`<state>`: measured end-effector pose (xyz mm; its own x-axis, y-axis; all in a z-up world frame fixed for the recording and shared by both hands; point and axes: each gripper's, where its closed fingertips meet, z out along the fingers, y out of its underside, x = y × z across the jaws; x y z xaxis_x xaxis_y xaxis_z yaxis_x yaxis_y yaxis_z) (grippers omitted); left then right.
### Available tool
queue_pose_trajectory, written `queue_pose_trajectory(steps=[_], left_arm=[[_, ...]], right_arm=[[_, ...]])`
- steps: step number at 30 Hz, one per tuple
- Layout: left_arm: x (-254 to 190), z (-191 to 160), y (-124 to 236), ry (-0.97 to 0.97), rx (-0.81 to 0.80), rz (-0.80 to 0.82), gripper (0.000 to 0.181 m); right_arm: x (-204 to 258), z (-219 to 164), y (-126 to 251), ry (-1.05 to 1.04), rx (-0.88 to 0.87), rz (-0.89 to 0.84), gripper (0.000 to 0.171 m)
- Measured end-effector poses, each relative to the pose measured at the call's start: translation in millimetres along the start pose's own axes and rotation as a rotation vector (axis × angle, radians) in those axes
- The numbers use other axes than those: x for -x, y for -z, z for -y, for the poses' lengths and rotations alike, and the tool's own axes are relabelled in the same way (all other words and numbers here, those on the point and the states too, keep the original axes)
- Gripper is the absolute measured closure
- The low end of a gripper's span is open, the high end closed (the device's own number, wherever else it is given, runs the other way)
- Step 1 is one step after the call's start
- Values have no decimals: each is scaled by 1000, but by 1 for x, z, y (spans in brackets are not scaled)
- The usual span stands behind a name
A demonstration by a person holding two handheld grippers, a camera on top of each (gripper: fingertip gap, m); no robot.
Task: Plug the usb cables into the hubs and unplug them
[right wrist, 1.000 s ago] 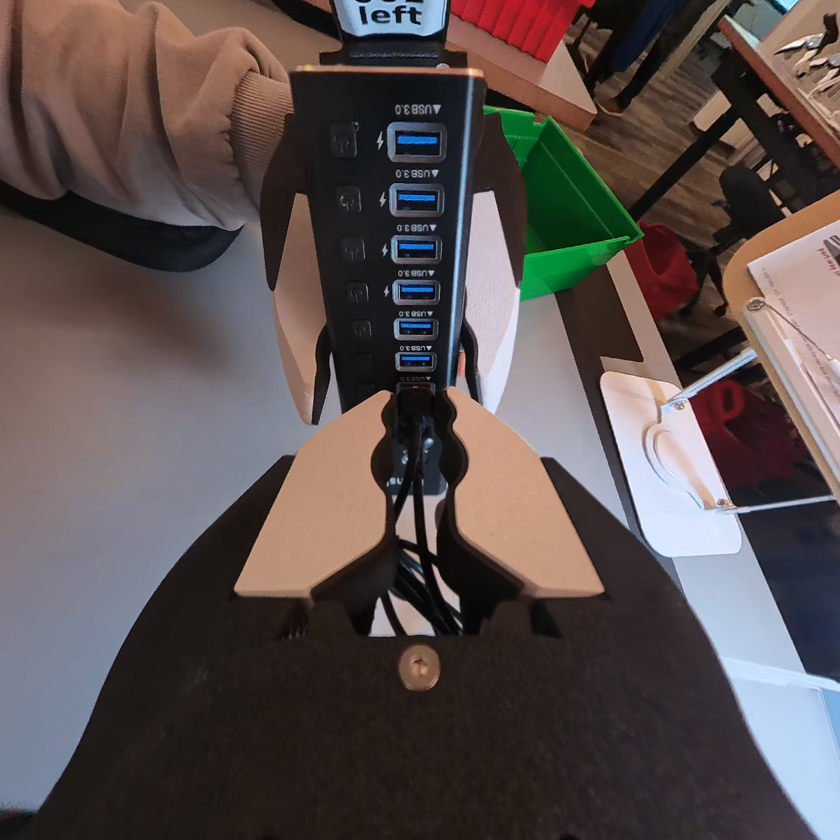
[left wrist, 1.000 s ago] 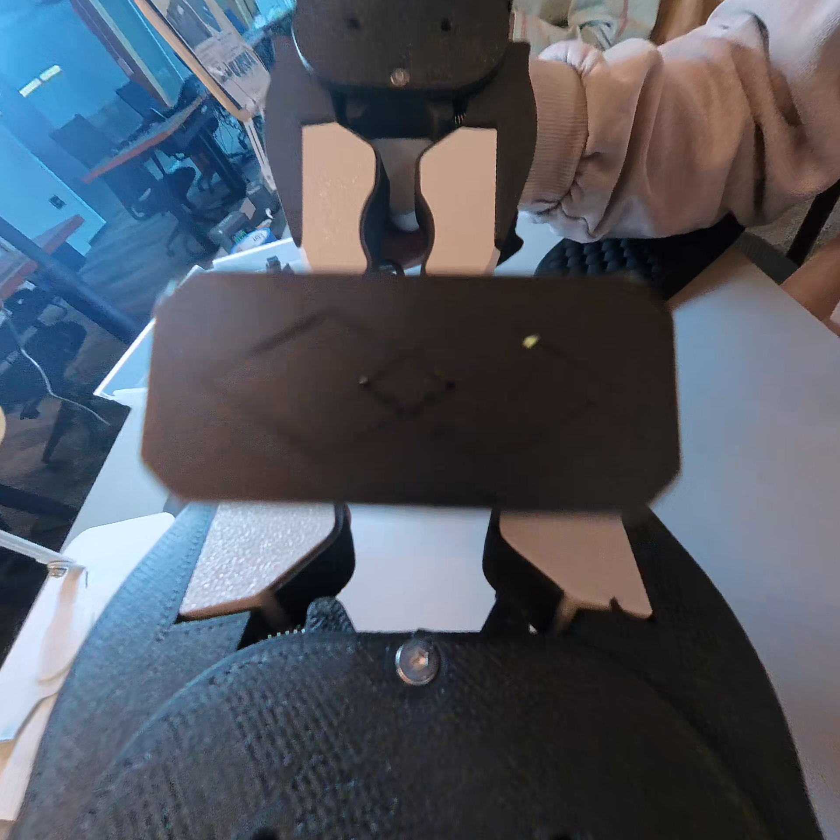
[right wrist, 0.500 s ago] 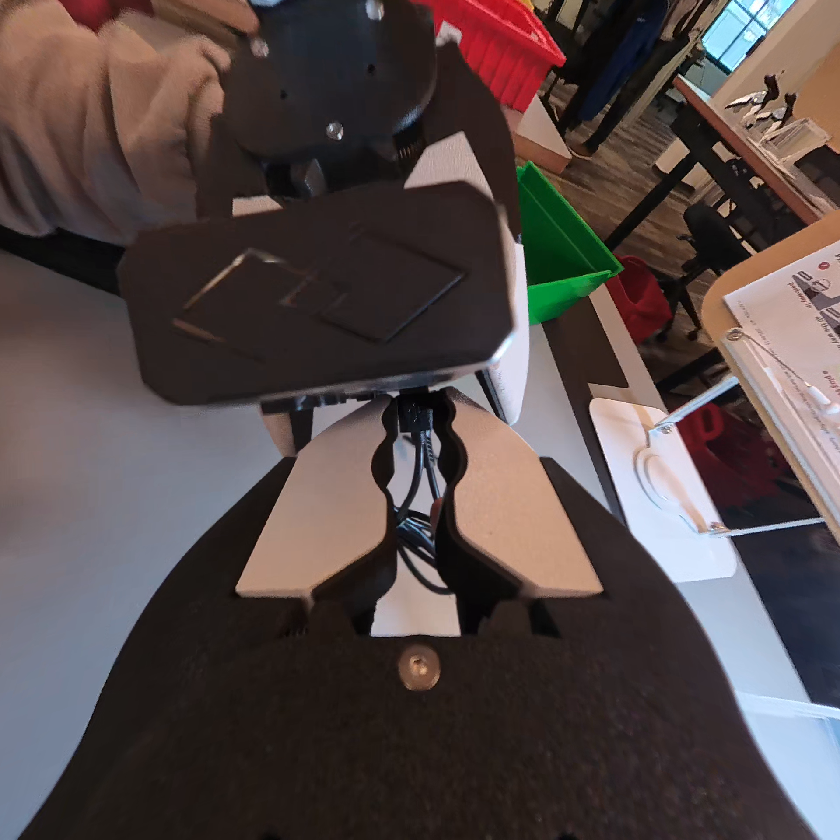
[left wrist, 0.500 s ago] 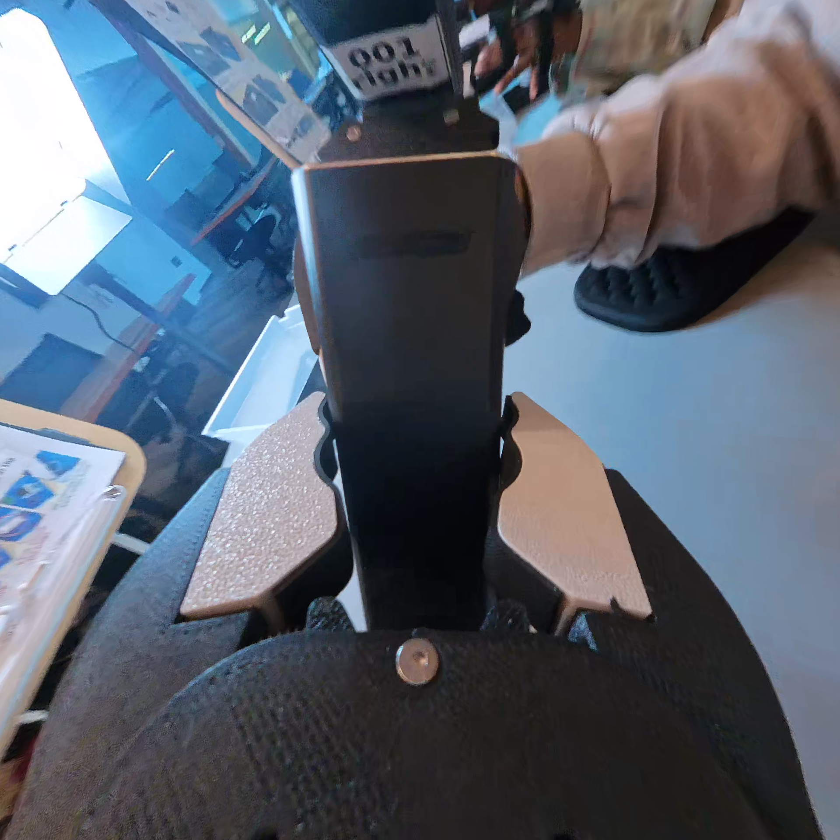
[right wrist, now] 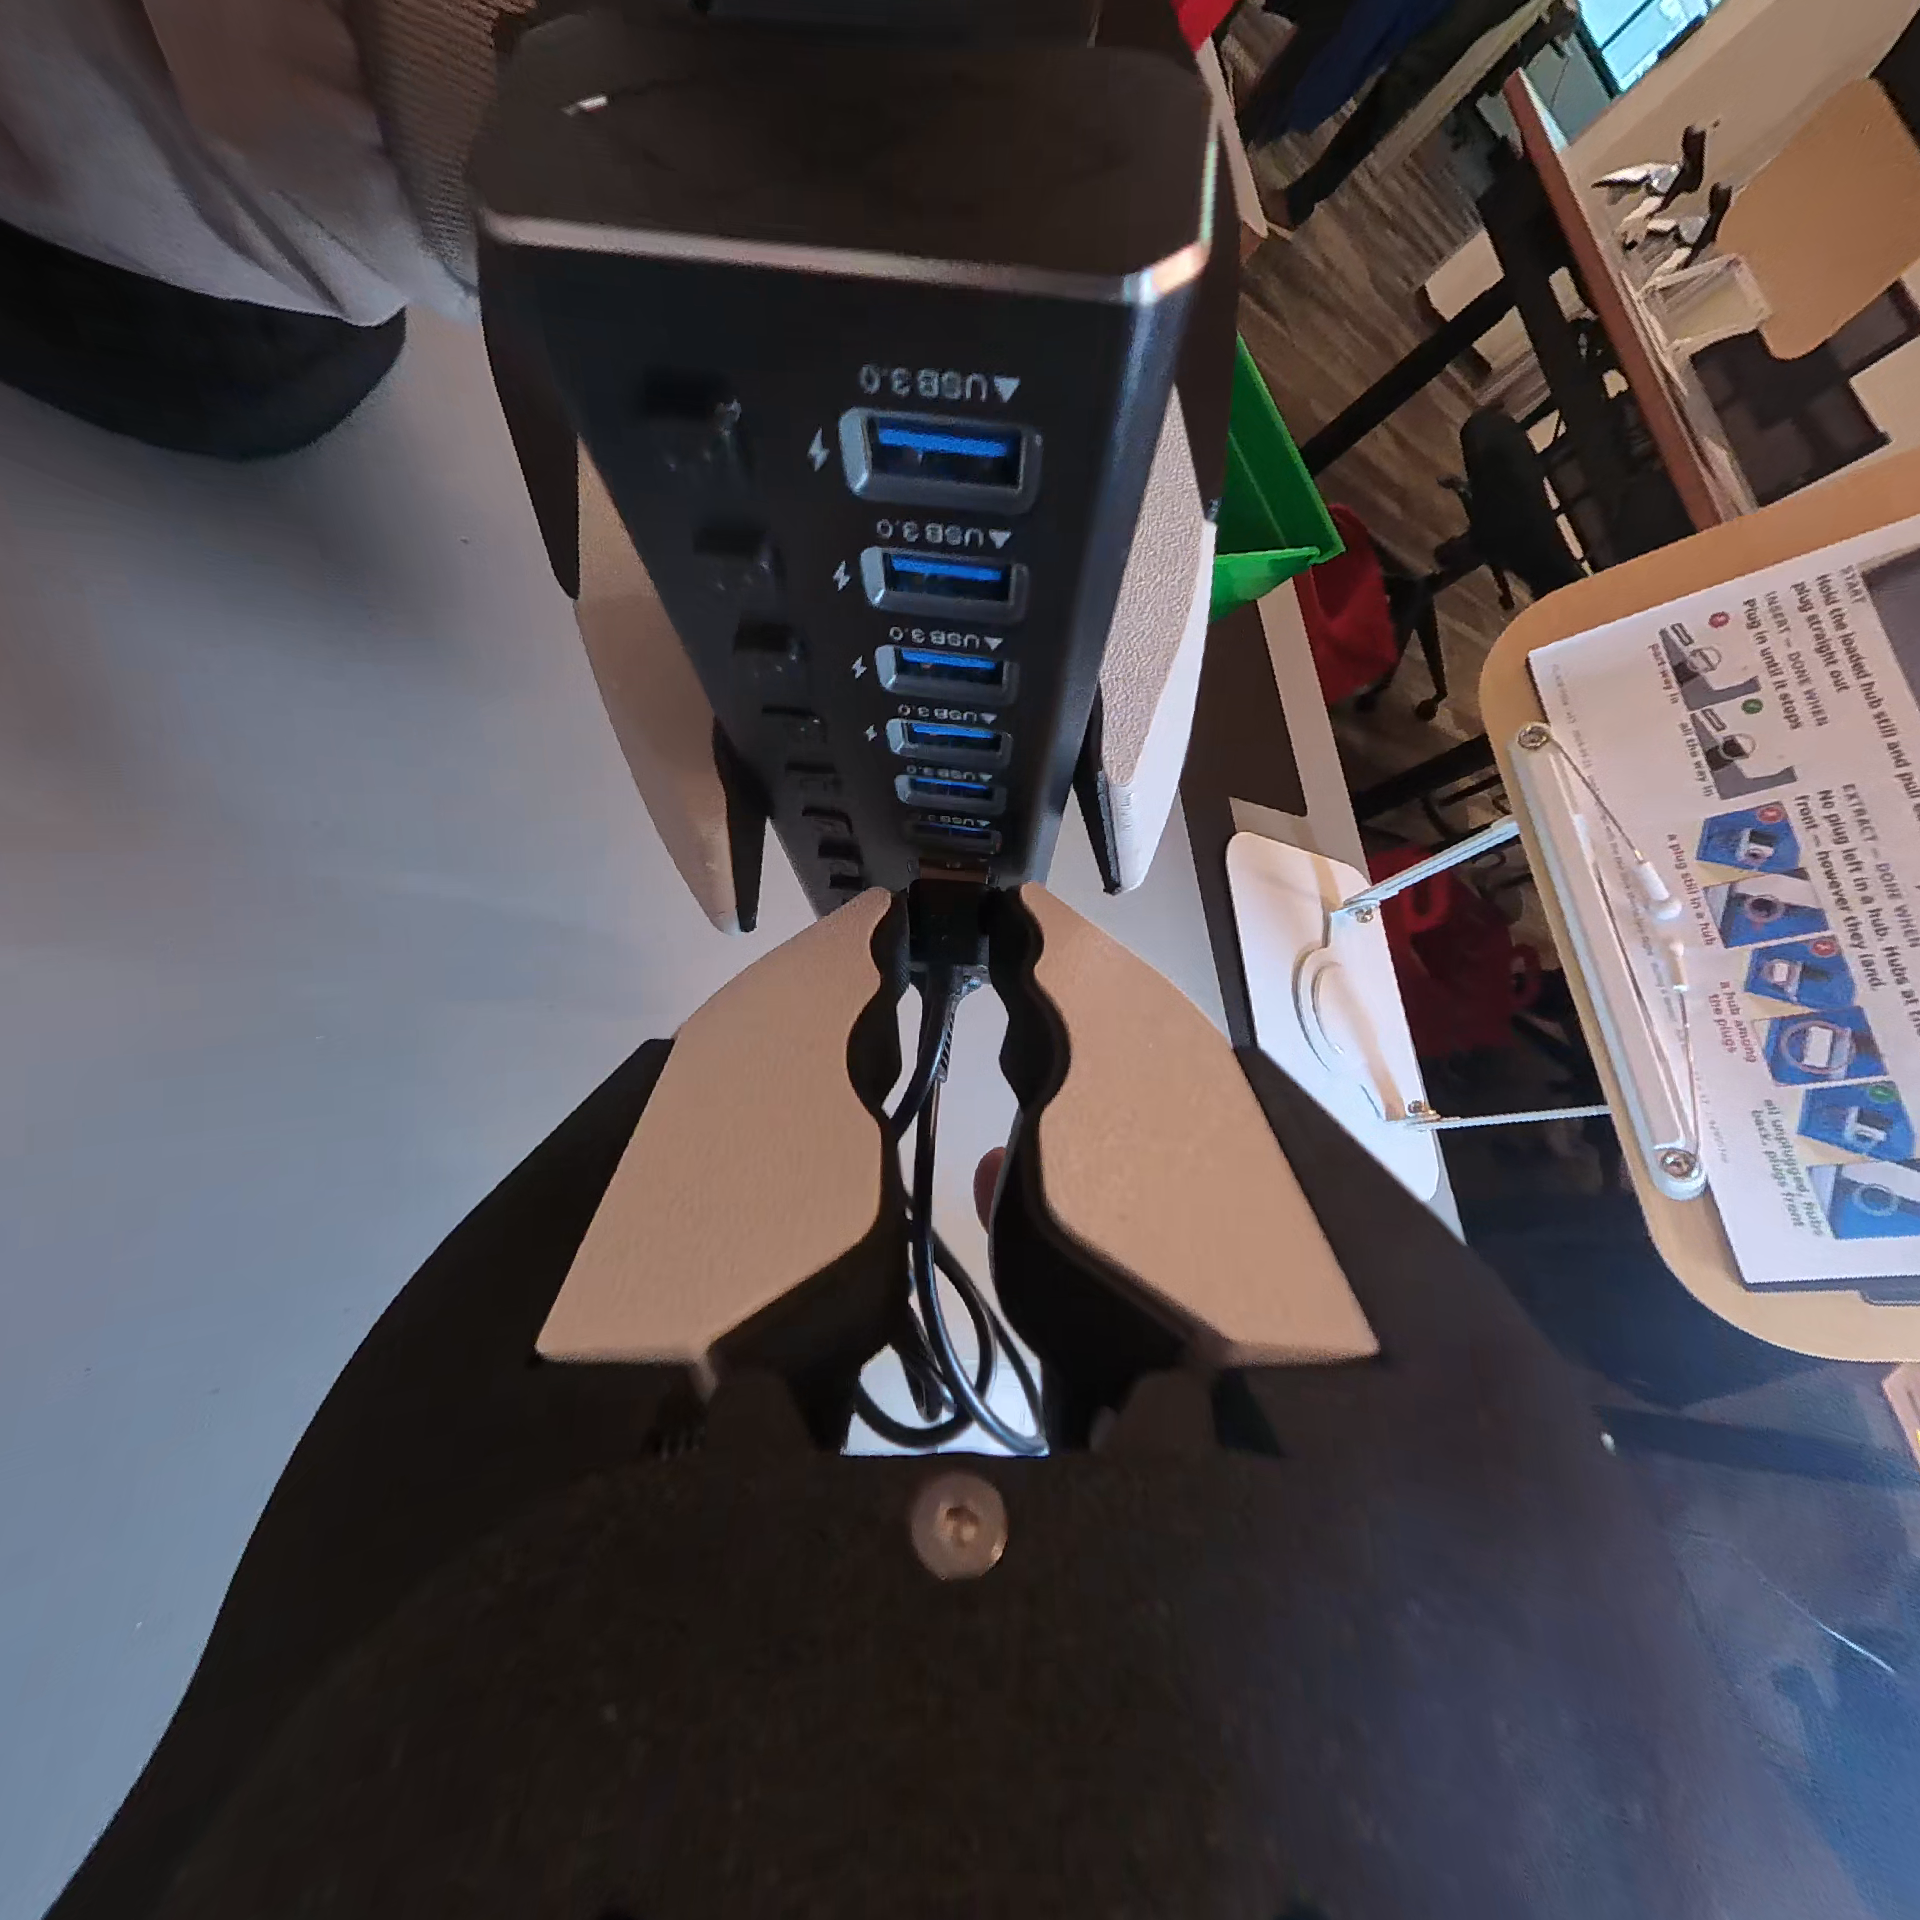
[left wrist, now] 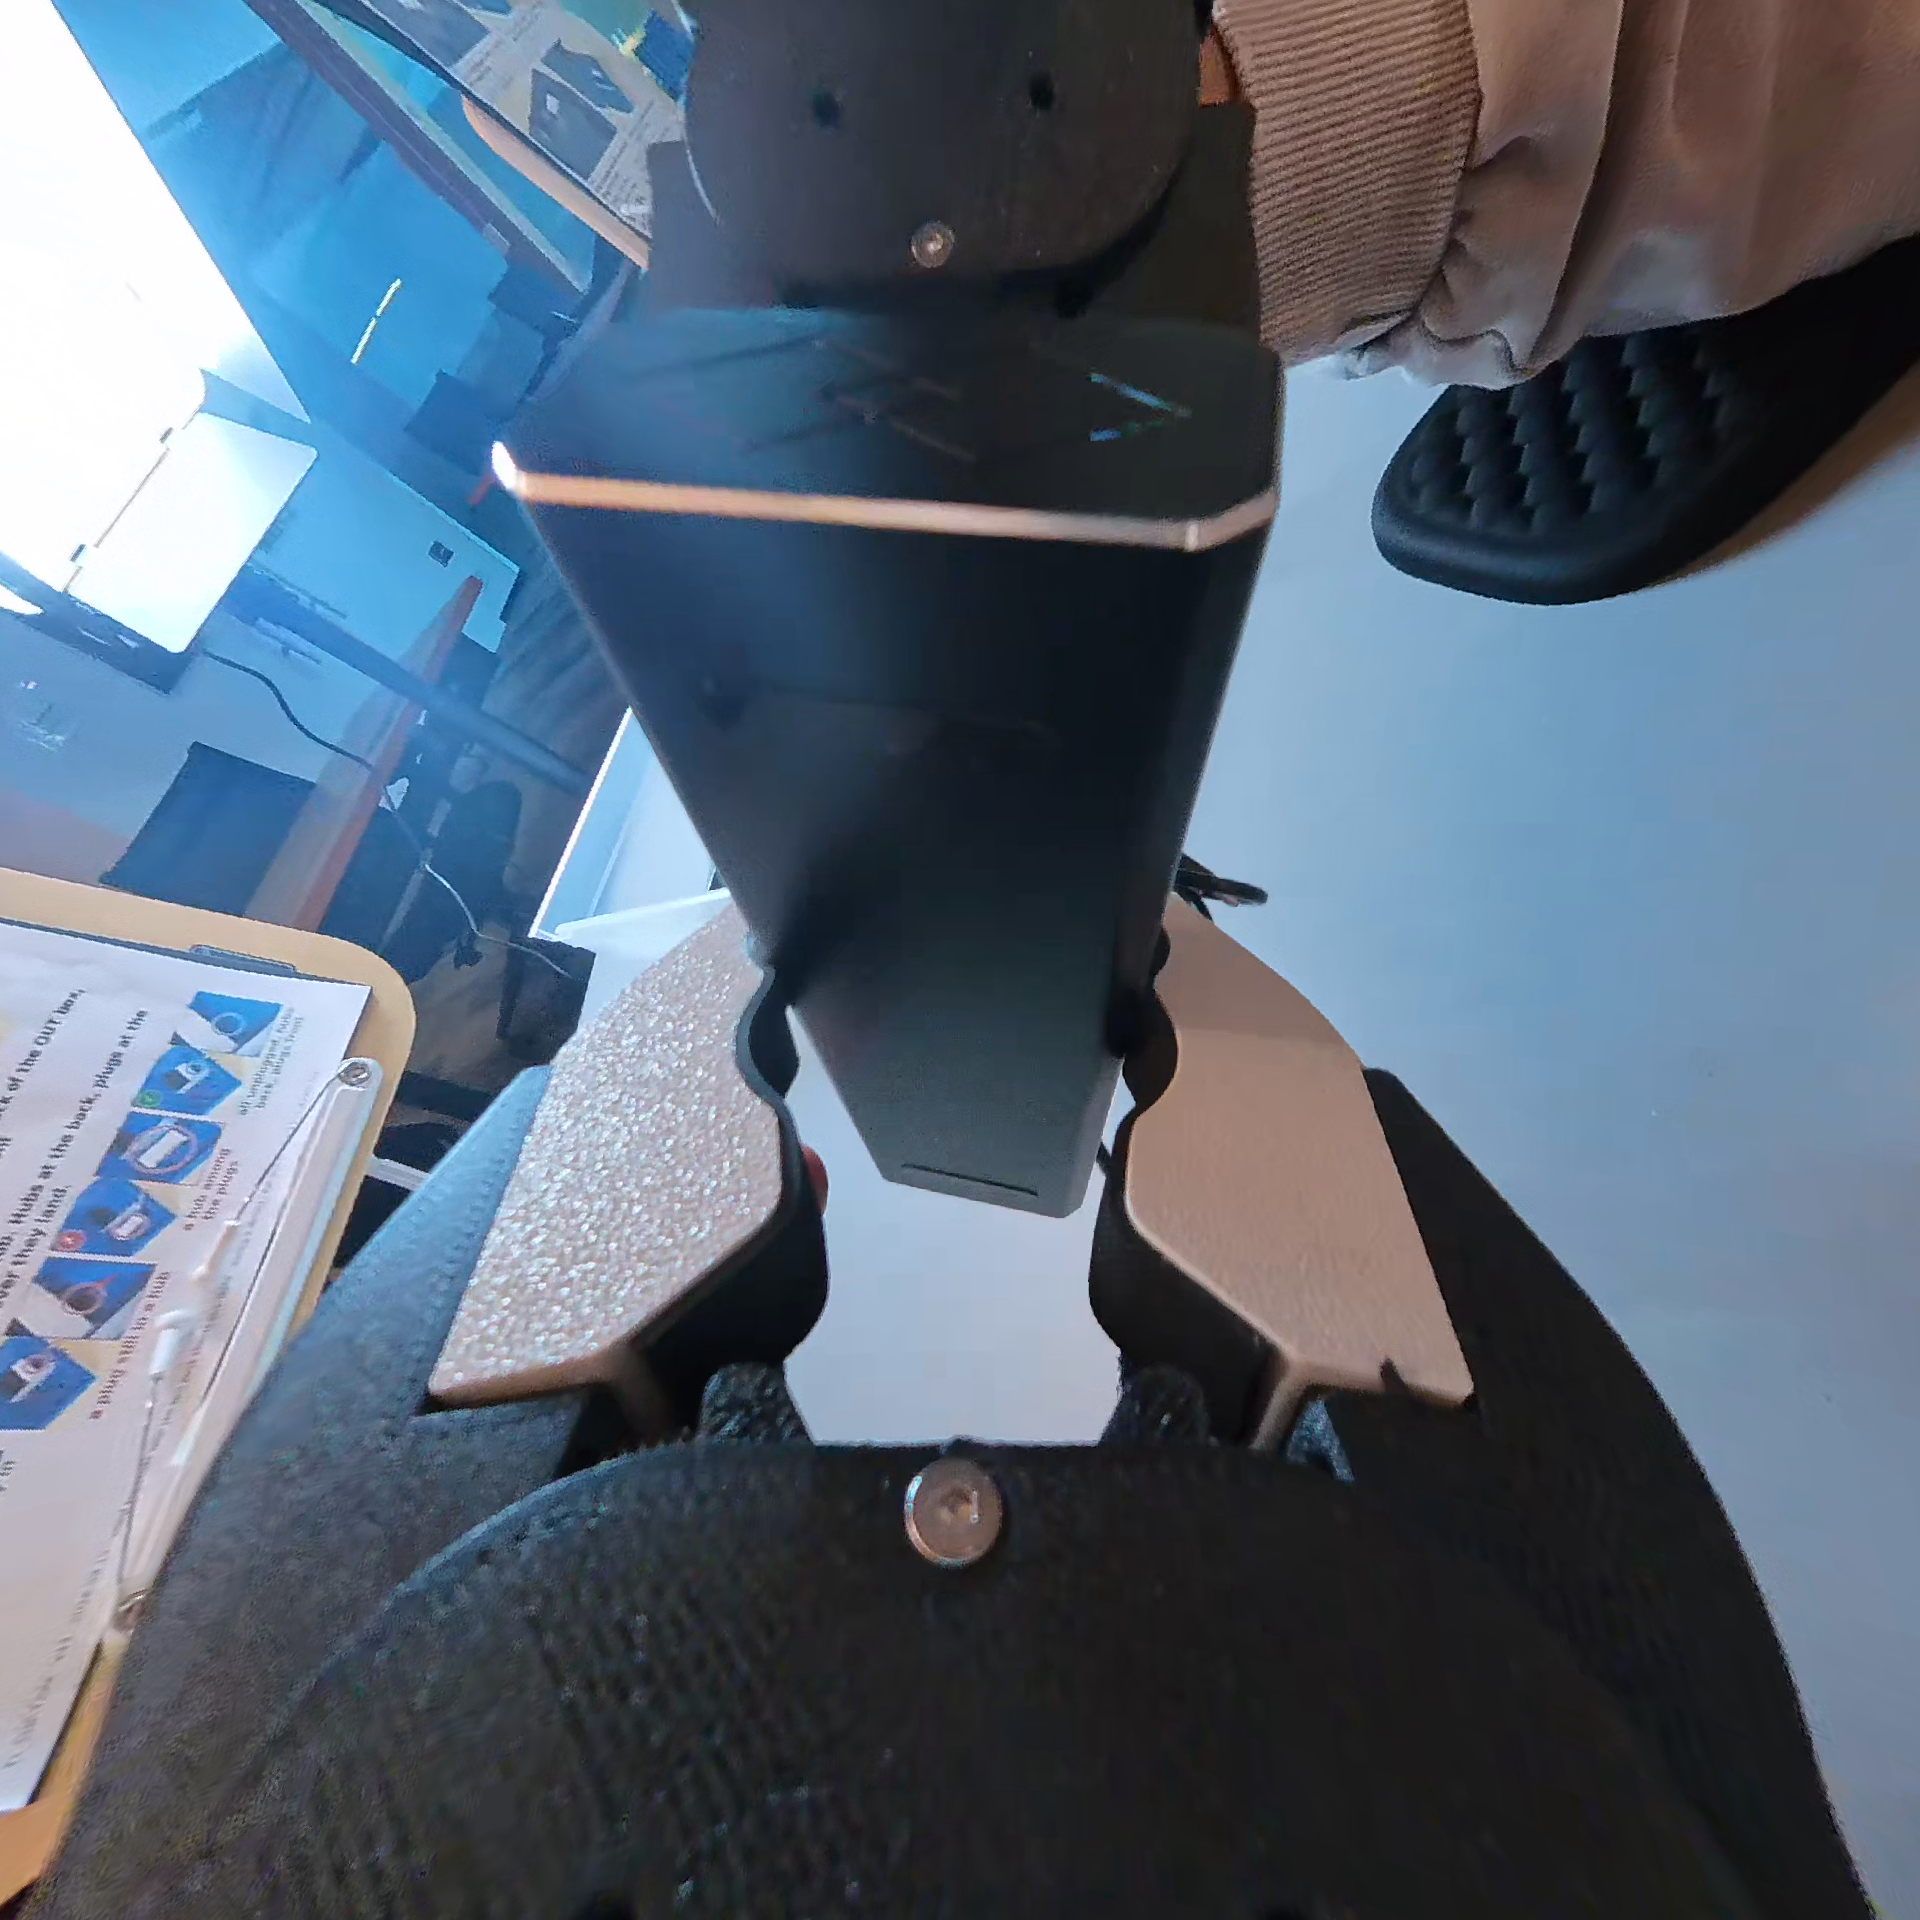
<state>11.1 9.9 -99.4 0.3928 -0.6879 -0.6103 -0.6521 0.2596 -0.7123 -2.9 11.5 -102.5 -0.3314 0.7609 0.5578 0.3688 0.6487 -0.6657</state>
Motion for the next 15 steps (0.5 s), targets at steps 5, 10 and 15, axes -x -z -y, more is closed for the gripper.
queue_pose_trajectory(steps=[5,10,15], left_arm=[[-3,-2,0,38,-18,-29,118],[-10,23,7,45,-151,-54,115],[-22,27,-3,61,-191,-92,101]], right_arm=[[4,0,0,-16,-16,33,156],[10,19,13,-82,-149,120,156],[17,28,18,-123,-217,175,157]])
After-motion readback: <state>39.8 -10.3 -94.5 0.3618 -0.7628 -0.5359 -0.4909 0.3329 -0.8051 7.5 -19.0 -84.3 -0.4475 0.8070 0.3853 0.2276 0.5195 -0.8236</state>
